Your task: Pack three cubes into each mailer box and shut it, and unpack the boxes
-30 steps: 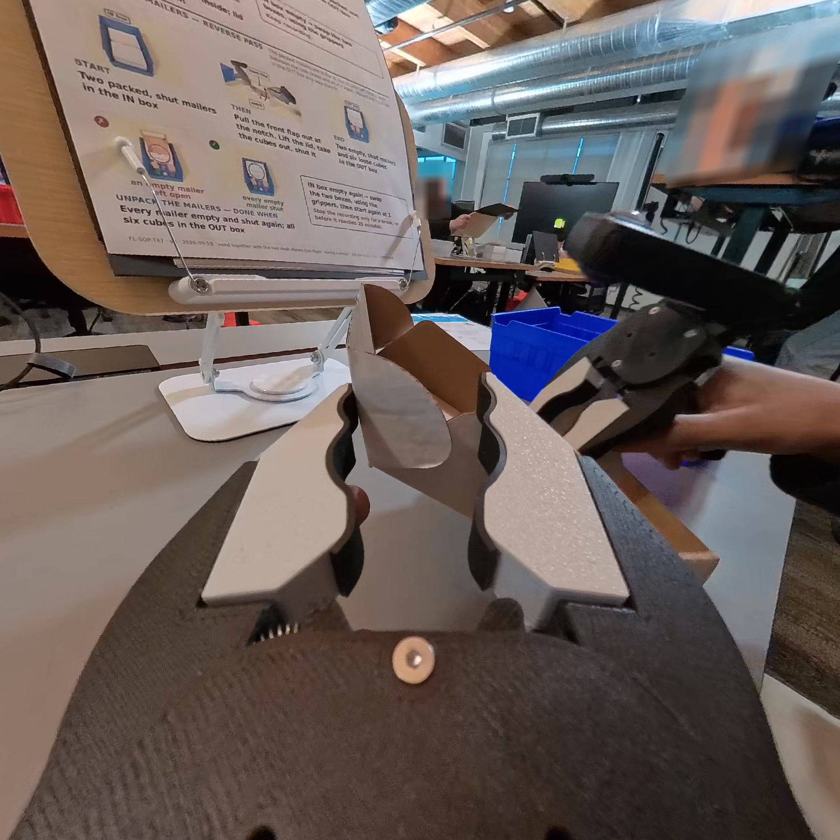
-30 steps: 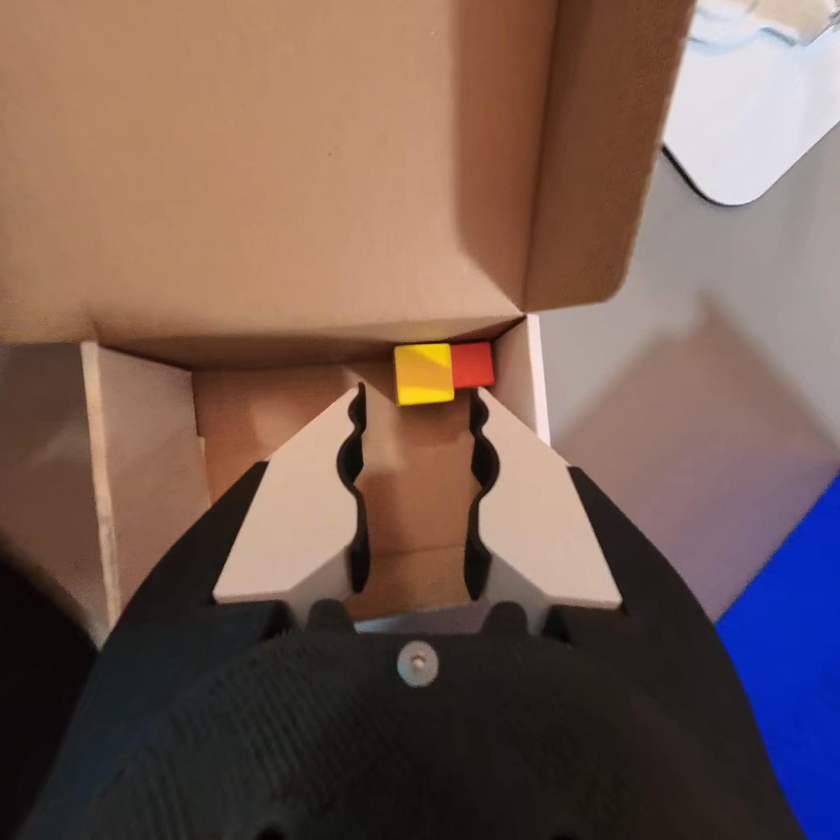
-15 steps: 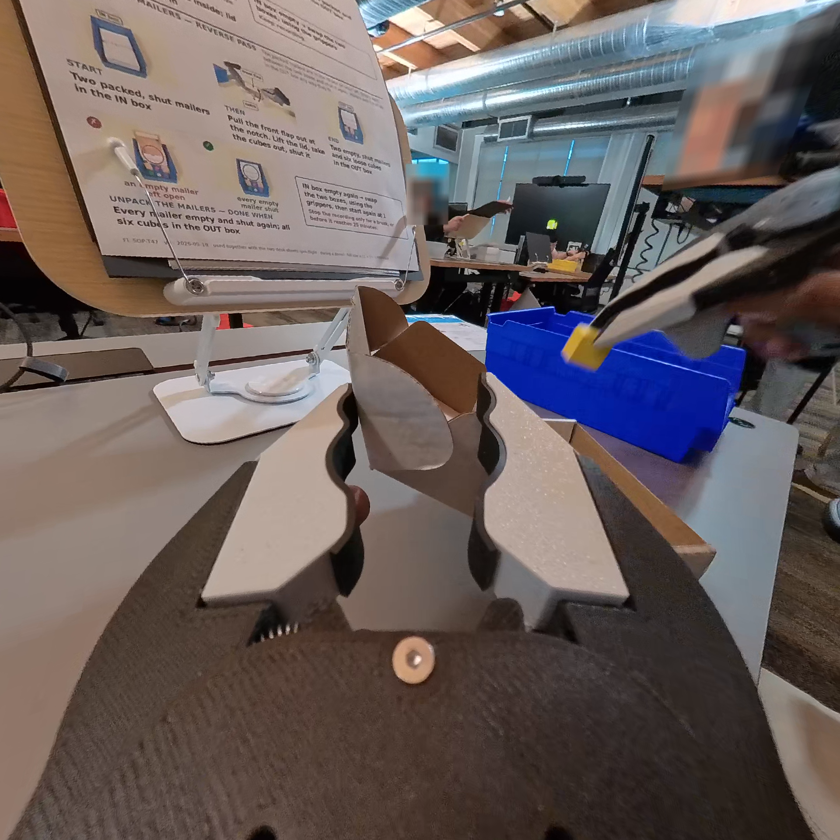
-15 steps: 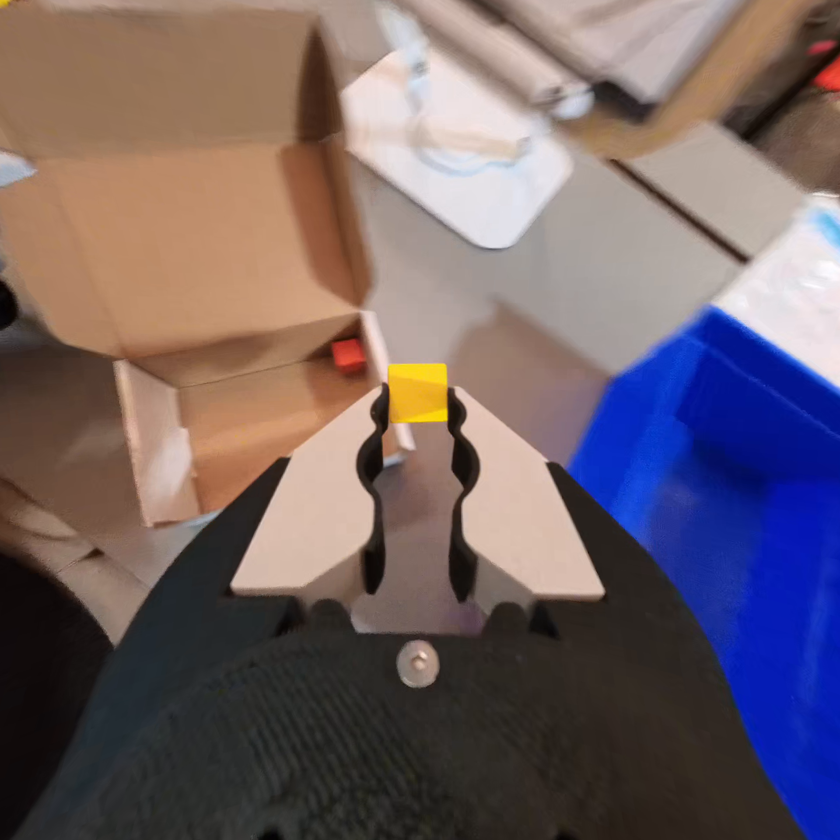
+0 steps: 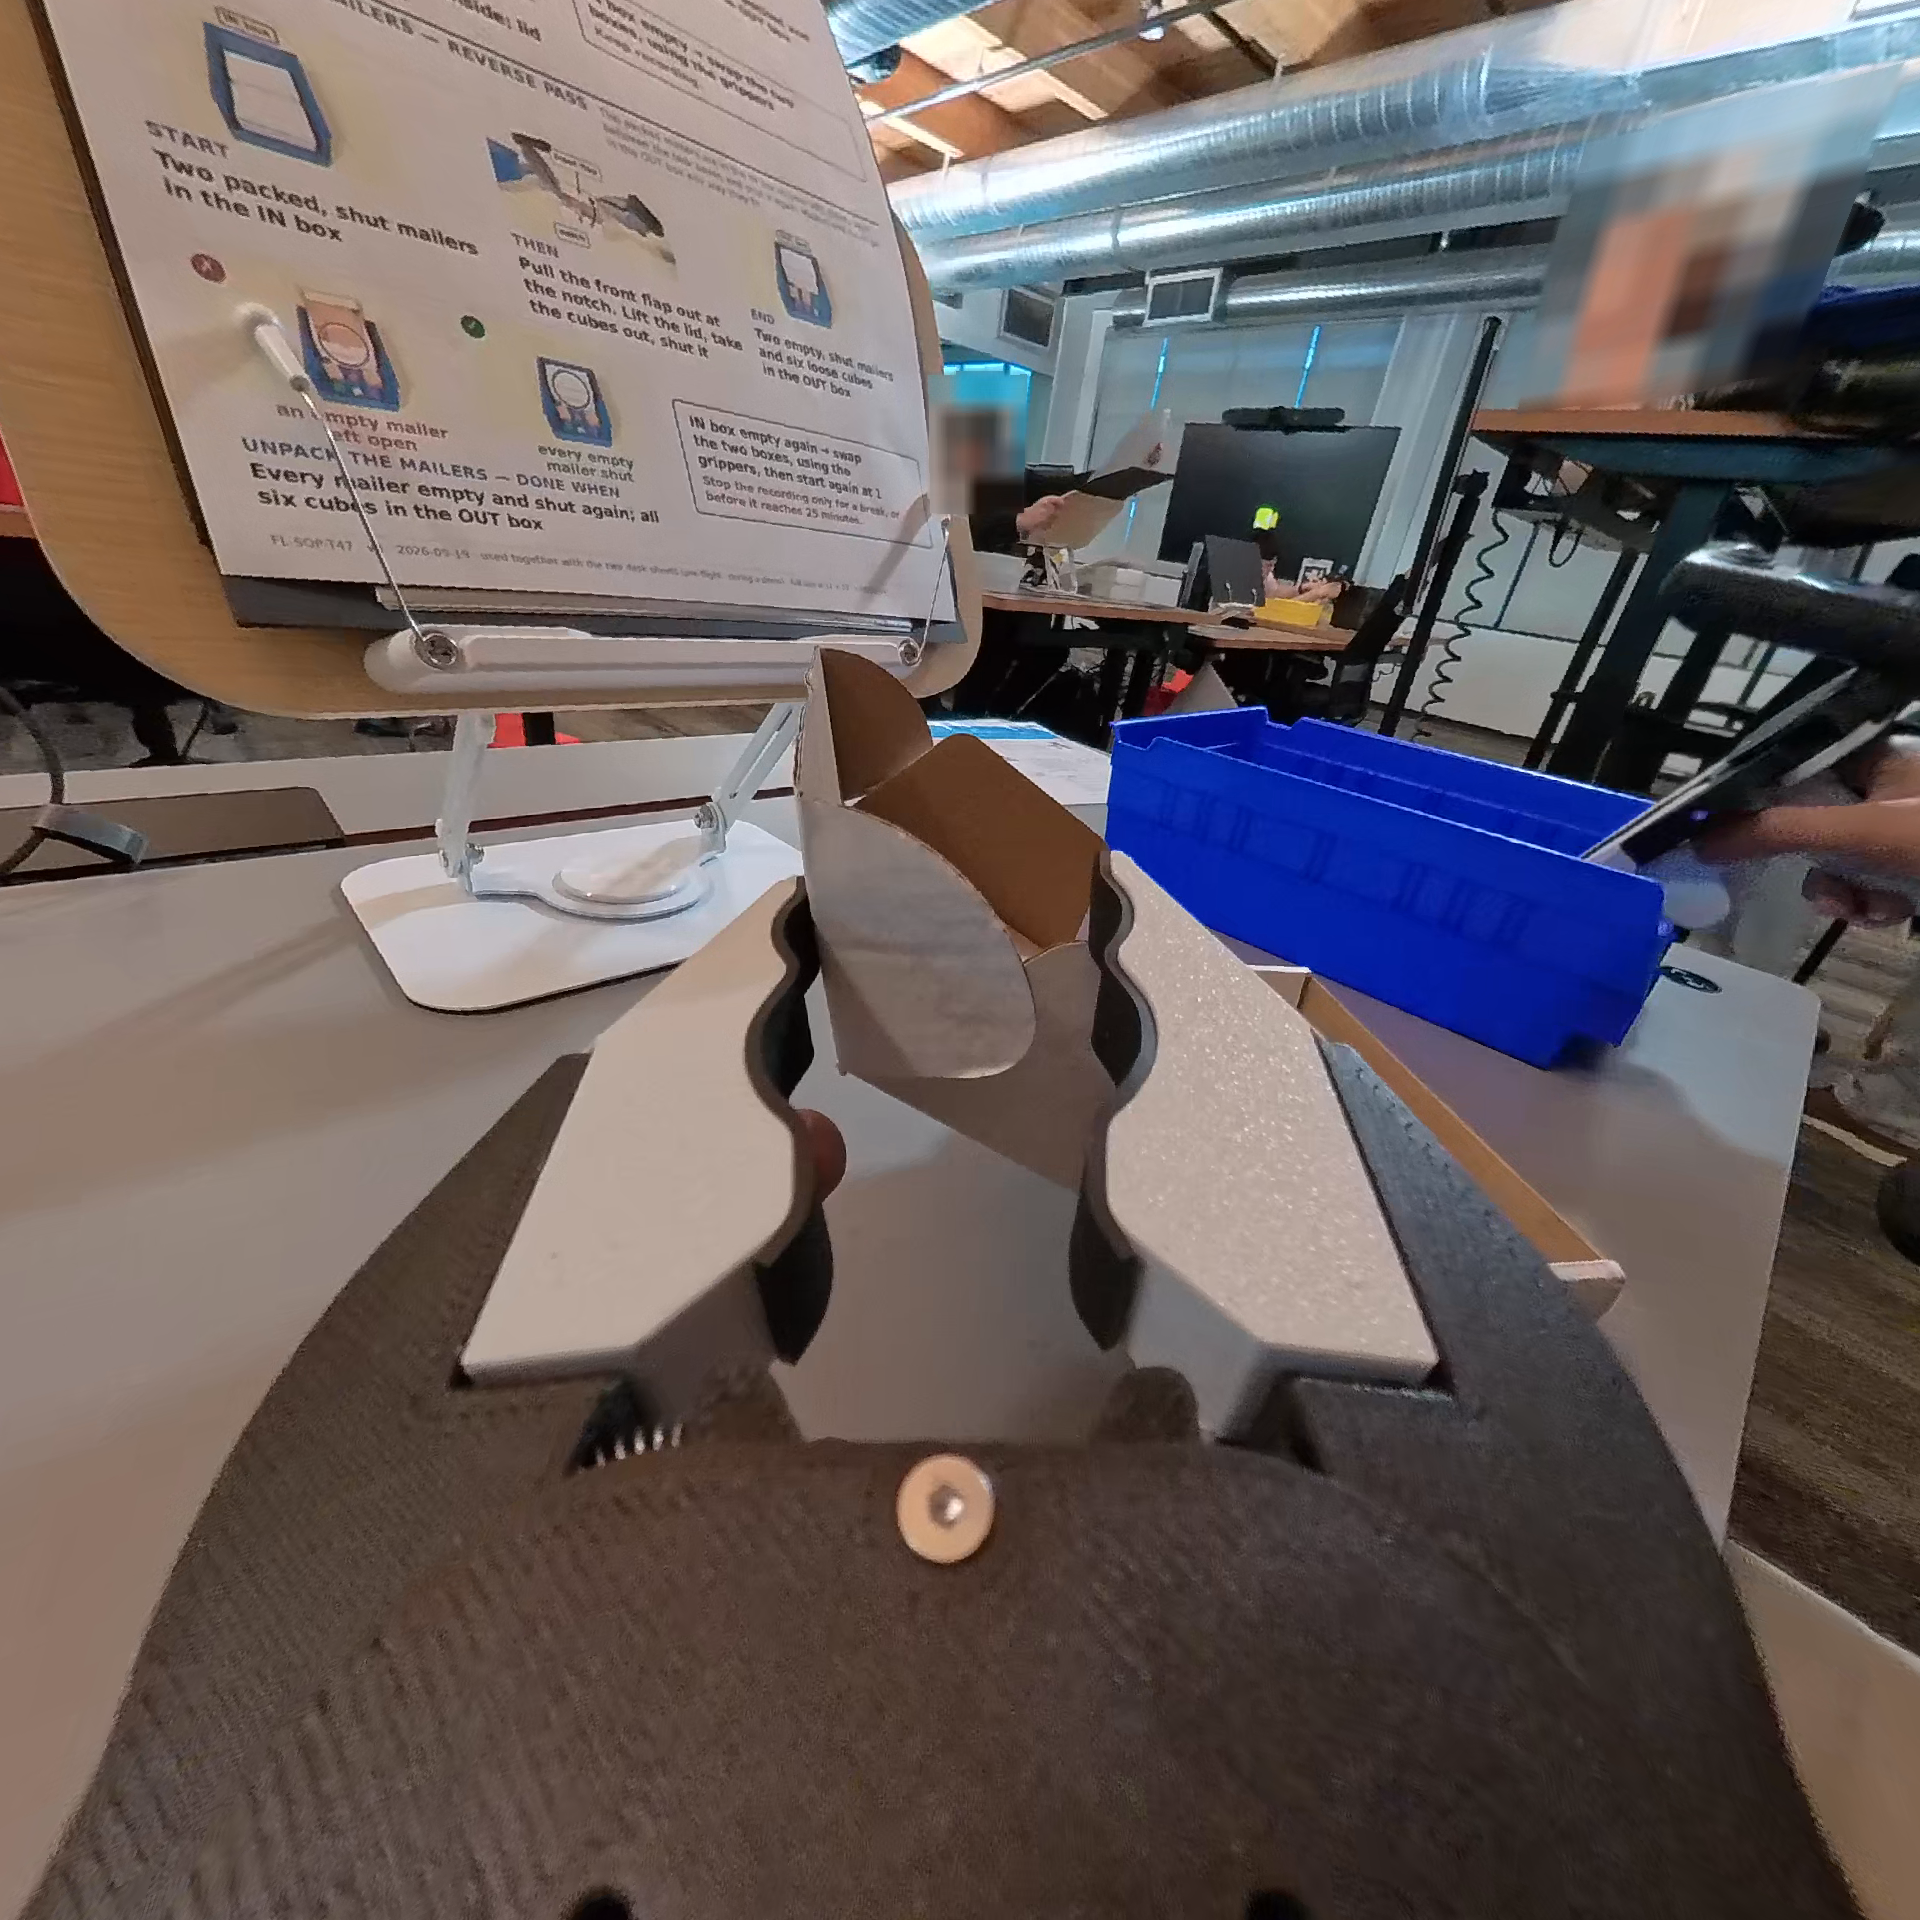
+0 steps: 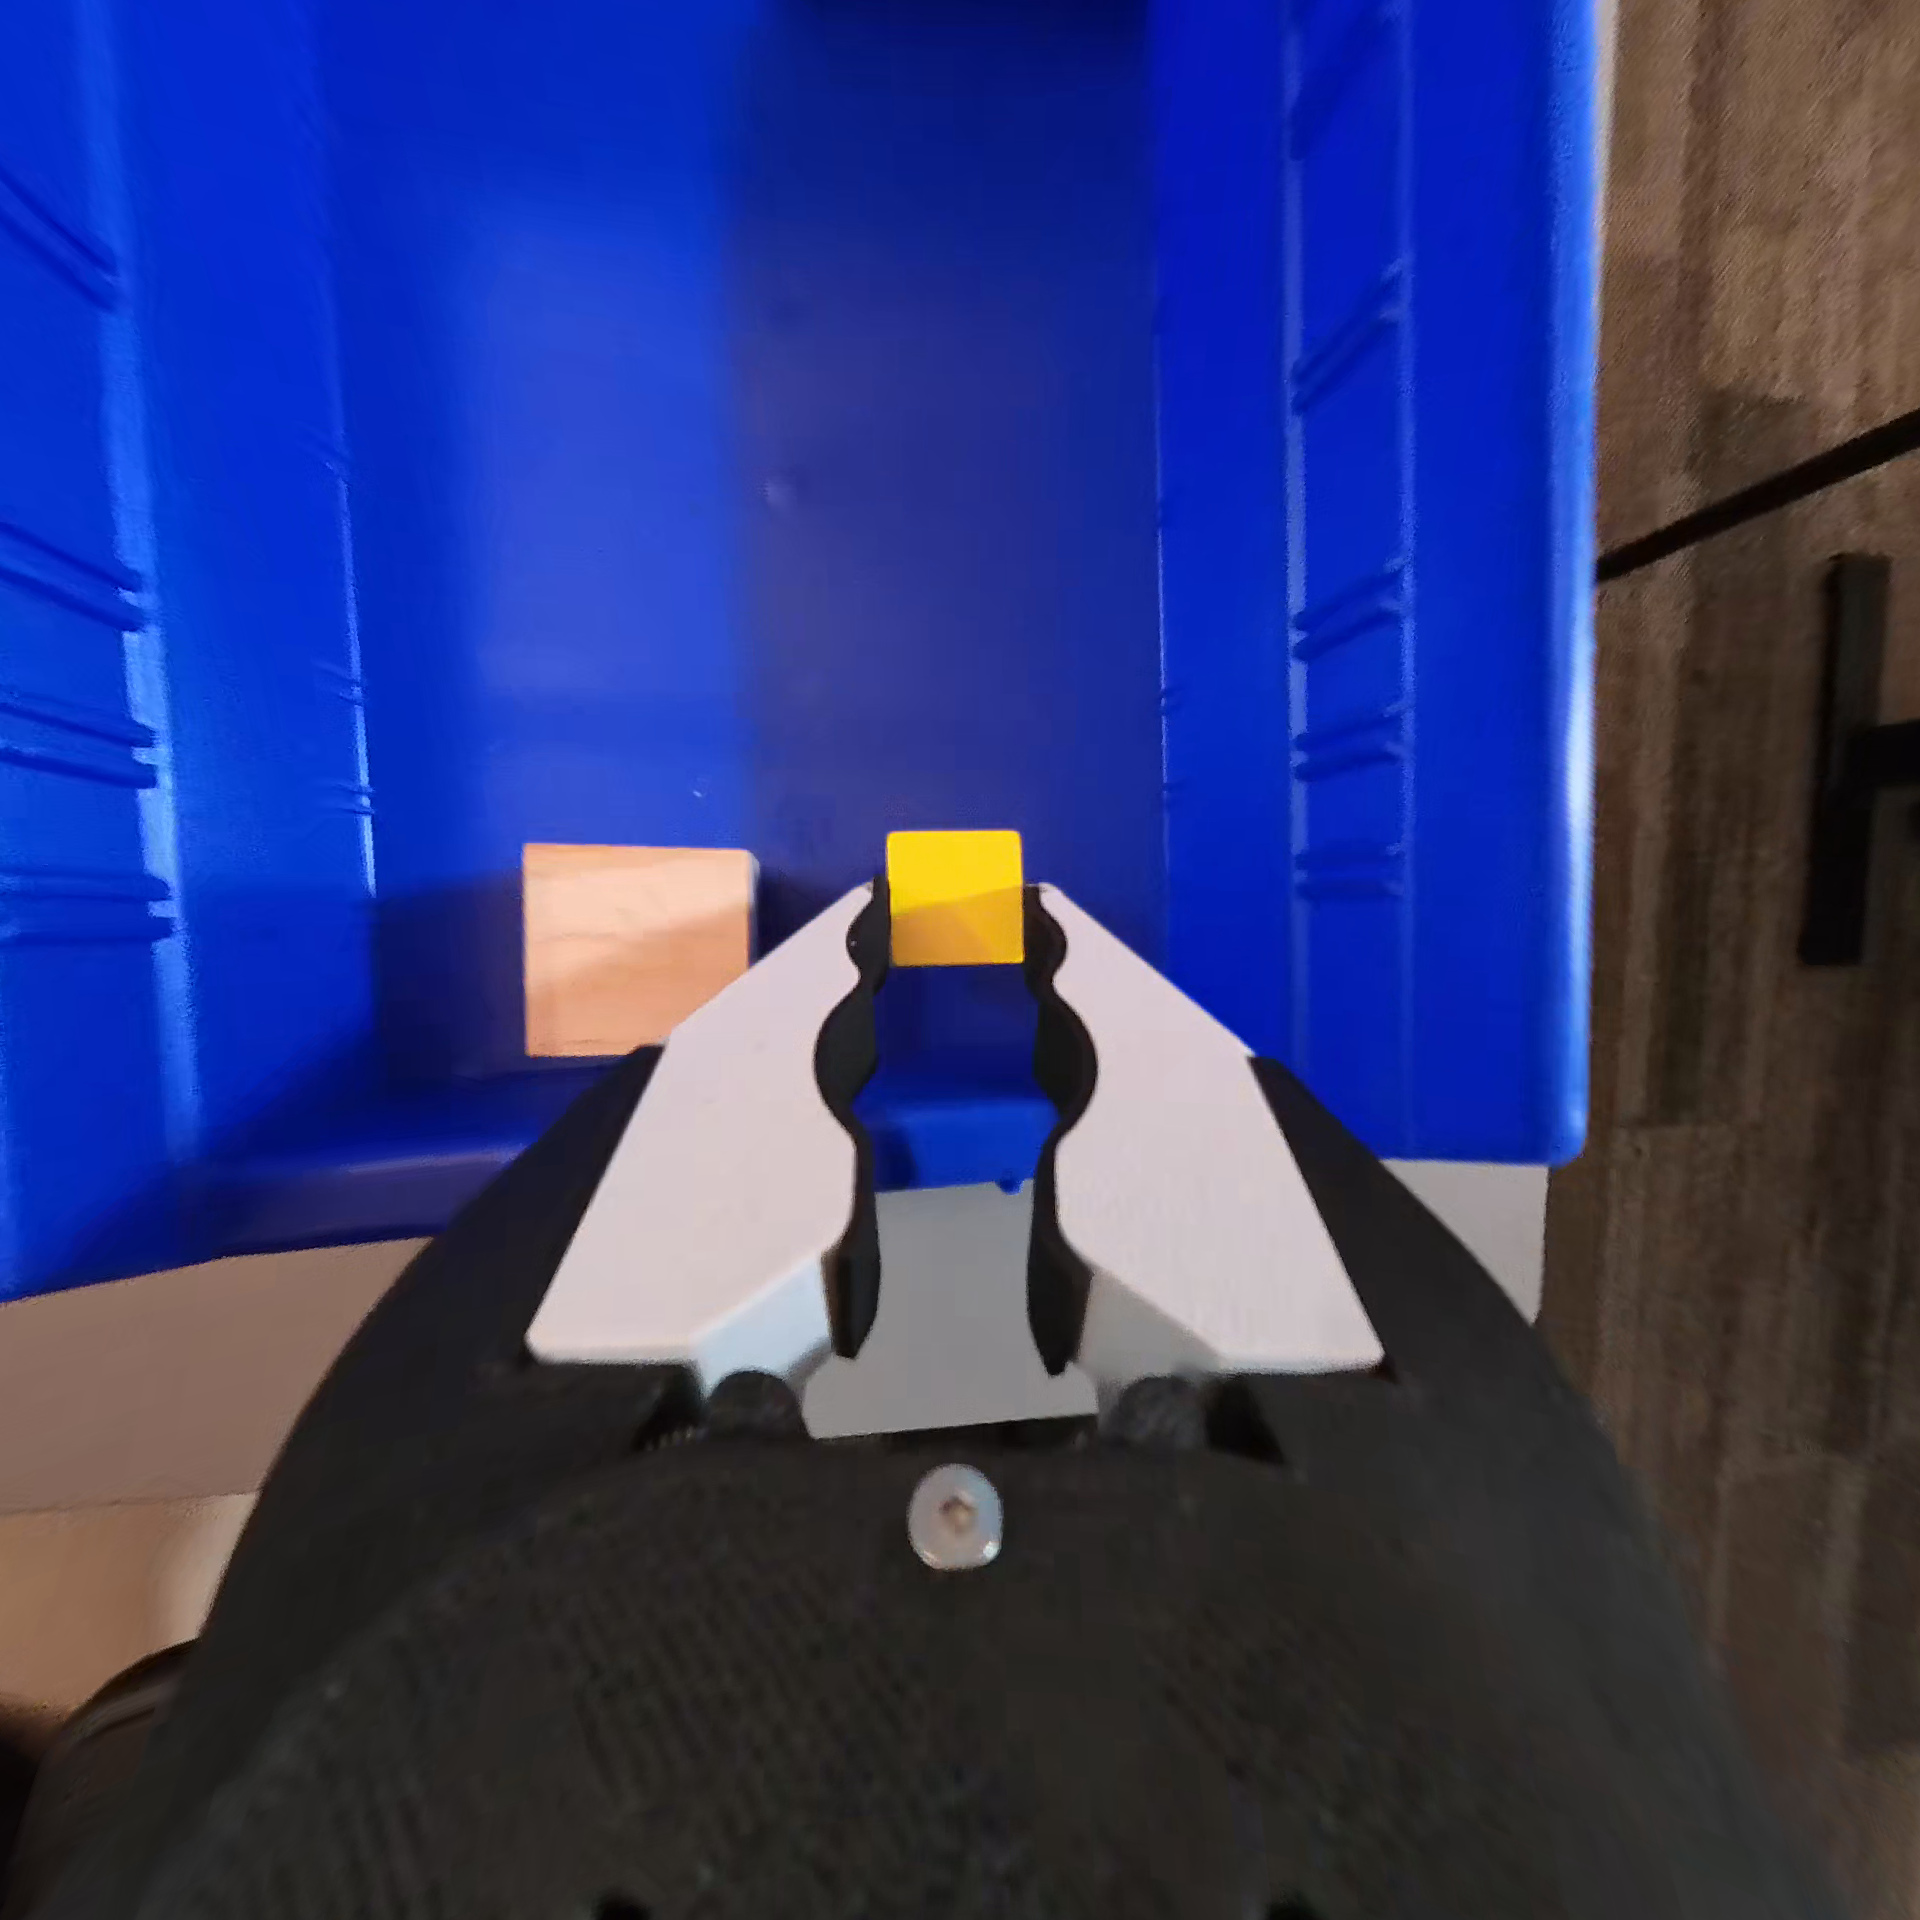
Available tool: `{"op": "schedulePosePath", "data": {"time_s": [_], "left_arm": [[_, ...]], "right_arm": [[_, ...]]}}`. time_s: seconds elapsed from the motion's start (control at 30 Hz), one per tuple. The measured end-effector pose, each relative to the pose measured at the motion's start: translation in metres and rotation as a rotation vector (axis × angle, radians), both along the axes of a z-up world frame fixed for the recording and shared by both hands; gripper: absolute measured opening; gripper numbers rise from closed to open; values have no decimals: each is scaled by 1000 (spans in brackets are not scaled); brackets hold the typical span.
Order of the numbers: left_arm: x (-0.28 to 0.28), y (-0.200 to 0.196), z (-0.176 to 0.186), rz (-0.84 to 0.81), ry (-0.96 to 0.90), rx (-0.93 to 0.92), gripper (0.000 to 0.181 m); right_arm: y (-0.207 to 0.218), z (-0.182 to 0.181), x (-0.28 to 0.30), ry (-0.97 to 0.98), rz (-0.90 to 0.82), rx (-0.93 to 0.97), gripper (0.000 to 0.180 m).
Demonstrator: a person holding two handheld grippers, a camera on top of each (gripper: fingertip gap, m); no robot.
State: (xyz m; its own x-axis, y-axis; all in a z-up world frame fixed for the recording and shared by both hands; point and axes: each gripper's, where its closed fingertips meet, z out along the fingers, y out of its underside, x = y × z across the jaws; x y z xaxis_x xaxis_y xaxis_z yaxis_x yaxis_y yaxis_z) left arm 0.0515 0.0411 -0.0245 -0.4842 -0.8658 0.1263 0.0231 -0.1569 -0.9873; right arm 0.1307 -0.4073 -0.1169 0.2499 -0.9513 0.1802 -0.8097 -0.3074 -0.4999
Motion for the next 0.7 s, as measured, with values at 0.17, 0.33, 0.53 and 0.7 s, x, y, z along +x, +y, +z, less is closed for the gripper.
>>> {"op": "schedulePosePath", "data": {"time_s": [0.17,0.33,0.53,0.7], "left_arm": [[0,0,0,4,-4,11,53],[0,1,0,3,-4,11,53],[0,2,-1,3,-2,8,53],[1,1,-1,-2,2,-2,53]], "right_arm": [[-2,-17,-2,118,2,-33,25],[-2,-18,-8,137,-18,-46,34],[14,80,4,-198,-15,-65,50],[178,133,-16,-301,434,298,47]]}}
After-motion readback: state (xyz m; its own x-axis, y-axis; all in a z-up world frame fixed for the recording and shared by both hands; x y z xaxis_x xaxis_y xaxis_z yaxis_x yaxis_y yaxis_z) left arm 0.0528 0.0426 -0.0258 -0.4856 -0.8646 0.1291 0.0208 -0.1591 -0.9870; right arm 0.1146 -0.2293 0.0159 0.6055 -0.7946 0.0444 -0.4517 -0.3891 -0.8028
